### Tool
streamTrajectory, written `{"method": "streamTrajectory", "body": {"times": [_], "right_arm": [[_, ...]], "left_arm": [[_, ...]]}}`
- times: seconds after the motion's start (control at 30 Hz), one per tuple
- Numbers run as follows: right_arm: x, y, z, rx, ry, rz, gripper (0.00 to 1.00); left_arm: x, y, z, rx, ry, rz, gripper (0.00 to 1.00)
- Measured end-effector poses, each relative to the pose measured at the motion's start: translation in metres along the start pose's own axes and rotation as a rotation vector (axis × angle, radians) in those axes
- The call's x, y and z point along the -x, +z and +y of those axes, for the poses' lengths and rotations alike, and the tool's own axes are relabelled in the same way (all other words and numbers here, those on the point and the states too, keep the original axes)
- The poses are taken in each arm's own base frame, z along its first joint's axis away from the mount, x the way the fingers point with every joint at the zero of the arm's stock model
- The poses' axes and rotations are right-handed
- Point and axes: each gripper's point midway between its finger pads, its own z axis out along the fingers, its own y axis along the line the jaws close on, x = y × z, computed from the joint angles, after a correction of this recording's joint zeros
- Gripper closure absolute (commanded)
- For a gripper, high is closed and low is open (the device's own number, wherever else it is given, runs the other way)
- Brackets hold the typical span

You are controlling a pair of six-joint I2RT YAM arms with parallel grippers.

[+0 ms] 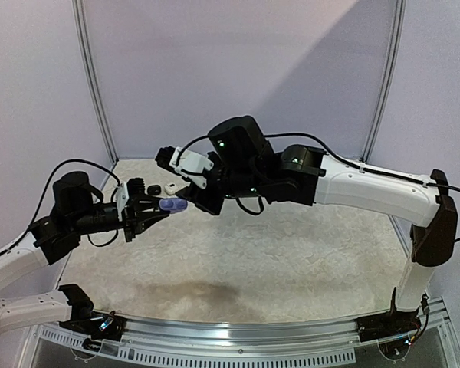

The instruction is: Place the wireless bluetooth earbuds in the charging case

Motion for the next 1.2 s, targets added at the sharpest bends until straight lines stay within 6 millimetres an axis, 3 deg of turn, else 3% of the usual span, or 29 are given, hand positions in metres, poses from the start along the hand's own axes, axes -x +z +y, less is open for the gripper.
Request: {"method": "streamTrajectory", "body": {"times": [0.13,0.27,0.37,0.43,0.57,0.77,0.97,1.07,1.2], "right_arm": [[-0.010,-0.005,-0.032,-0.084,0.127,0.023,0.47],[-0.043,-0.019,-0.084,-0.188,0.285,0.050,0.38],[-0.066,-0.032,-0.108,-0.229,0.357,0.054,0.20],[-0.072,-0.036,-0.113,-0.219,0.389,0.044,0.13],[-0.078,-0.040,-0.108,-0.186,0.414,0.032,0.11],[-0.102,-0.036,-0.103,-0.172,0.446,0.063,0.09],[-0.135,-0.035,-0.121,-0.218,0.534,0.108,0.08],[-0.147,-0.036,-0.125,-0.236,0.549,0.129,0.08],[-0.150,-0.037,-0.129,-0.251,0.550,0.134,0.08]], "left_arm": [[-0.006,0.003,0.008,0.029,-0.097,0.021,1.00],[-0.022,0.008,0.017,0.049,-0.233,0.079,1.00],[-0.027,0.013,0.027,0.062,-0.317,0.108,1.00],[-0.026,0.018,0.035,0.064,-0.372,0.111,1.00],[-0.024,0.032,0.051,0.059,-0.496,0.119,1.00],[-0.045,0.062,0.079,0.053,-0.697,0.212,1.00],[-0.067,0.127,0.137,-0.012,-0.918,0.346,1.00],[-0.092,0.164,0.153,-0.065,-1.019,0.421,1.00],[-0.146,0.192,0.148,-0.080,-1.153,0.535,1.00]]}}
